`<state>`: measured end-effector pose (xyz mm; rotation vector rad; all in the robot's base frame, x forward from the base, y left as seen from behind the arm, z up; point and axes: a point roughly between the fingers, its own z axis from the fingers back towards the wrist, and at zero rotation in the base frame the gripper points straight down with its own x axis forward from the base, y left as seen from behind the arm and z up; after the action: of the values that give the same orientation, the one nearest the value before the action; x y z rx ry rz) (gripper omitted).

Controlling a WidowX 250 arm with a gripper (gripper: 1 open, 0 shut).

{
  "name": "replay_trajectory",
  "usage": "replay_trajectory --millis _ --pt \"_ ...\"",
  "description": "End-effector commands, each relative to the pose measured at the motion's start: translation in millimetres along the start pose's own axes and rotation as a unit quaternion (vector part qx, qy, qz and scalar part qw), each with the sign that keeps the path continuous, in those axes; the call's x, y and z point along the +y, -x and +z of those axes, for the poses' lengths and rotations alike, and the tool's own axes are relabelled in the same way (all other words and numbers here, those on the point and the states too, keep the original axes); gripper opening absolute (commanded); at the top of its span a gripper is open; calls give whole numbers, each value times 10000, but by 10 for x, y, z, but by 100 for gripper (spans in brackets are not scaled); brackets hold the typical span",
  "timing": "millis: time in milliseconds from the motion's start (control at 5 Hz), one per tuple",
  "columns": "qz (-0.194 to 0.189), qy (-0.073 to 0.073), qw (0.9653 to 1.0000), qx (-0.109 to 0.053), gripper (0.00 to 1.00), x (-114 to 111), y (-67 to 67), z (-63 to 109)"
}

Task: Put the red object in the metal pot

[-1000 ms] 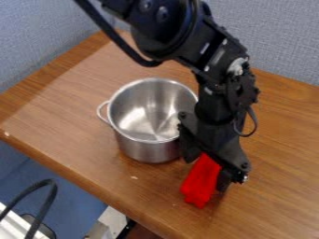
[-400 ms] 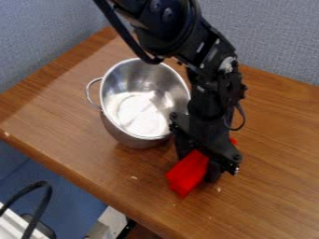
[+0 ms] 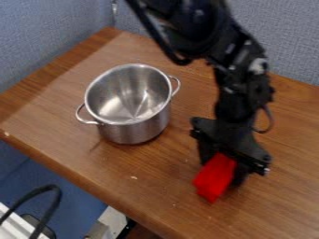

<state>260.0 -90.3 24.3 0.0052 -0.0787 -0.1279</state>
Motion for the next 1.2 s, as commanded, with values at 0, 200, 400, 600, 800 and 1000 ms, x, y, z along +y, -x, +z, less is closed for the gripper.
replay_trajectory --millis 0,200,400,600,800,1000 --pt "187 -43 9998 -36 0 -55 -24 31" --pt "422 -46 9991 7 0 -94 -14 128" --pt "655 -46 9978 70 0 -123 -5 223" --pt "749 -52 9971 117 0 -47 23 205" --pt "823 -54 9965 152 0 22 47 191" --pt "810 -41 9966 162 100 83 32 207"
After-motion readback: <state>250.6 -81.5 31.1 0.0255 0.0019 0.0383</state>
